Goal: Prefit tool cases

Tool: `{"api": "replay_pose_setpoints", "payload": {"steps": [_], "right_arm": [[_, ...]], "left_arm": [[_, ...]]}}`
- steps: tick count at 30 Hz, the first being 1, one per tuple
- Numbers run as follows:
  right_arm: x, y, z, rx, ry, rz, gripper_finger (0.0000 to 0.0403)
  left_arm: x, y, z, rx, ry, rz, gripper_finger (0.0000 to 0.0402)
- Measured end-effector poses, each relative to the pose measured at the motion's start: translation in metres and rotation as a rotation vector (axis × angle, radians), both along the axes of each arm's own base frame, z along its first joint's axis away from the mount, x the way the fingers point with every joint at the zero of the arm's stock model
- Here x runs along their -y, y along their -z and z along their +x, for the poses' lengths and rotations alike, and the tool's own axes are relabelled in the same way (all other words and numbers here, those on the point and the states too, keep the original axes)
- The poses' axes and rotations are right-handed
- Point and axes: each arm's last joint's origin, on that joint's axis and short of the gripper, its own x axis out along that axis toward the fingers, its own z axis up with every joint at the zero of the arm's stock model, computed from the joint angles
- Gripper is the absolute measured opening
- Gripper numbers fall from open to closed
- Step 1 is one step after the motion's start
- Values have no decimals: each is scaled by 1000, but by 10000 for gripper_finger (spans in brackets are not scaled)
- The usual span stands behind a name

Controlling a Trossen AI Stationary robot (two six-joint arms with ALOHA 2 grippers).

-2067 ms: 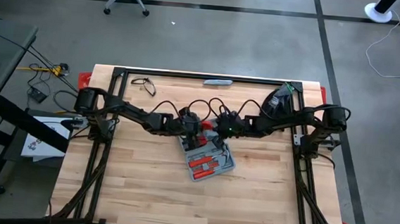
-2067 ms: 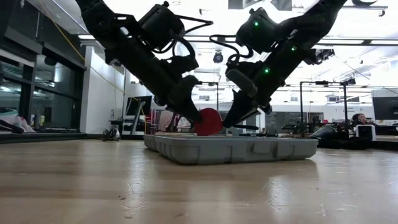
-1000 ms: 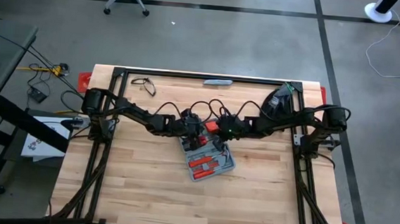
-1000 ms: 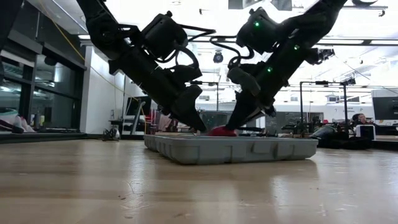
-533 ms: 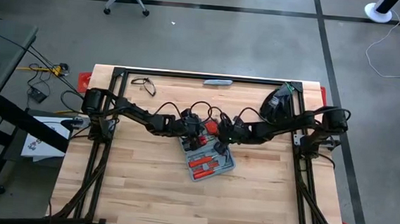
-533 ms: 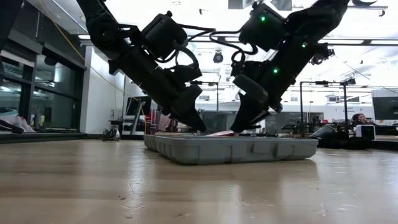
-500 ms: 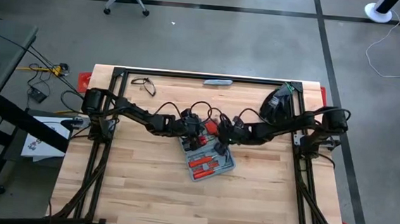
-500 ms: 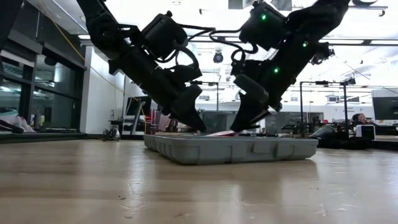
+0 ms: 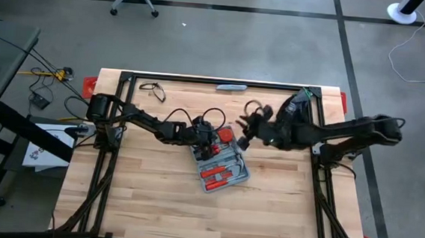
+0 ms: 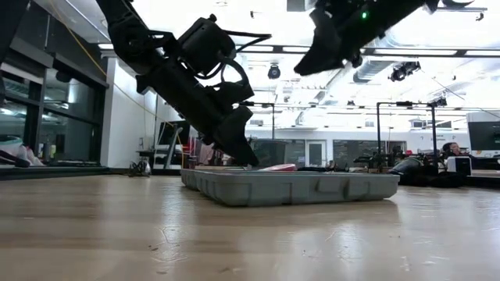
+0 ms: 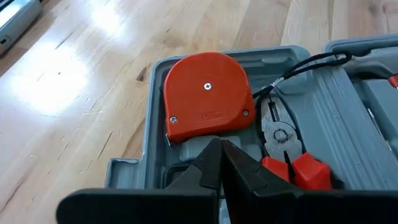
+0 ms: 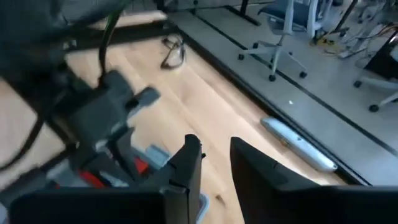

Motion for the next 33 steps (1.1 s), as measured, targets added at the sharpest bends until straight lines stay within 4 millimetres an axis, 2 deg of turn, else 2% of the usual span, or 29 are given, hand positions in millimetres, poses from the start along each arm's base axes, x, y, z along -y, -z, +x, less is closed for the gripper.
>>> {"api": "replay_pose_setpoints", "payload": {"steps": [3,5,7,10,14,17,21,24,27,33], "right_arm": [[11,-8,-6,22,-12,34,42],[18,-5,-5,3,-34,63,12],[25,5,1,-19,-45,108,9],[35,31,16,-86,-64,174,2],[46,79,38,-159,-99,283,1],[50,118,46,-236,-101,396,1],[52,136,52,-244,-85,451,0],[48,129,51,-229,-92,439,0],[44,112,45,-213,-118,414,0],[44,39,44,136,-313,362,0]], "left_arm": [[0,-1,0,-4,4,5,0],[0,-5,-2,-10,5,5,0],[0,-12,-6,-20,0,9,0],[-1,-25,-13,-43,-33,35,0],[2,-41,-22,-51,-64,57,0],[7,-46,-25,-49,-67,71,0],[11,-45,-25,-55,-59,87,0],[11,-44,-25,-60,-62,90,0],[10,-44,-26,-64,-69,96,0],[10,-48,-31,-84,-87,97,0]]}}
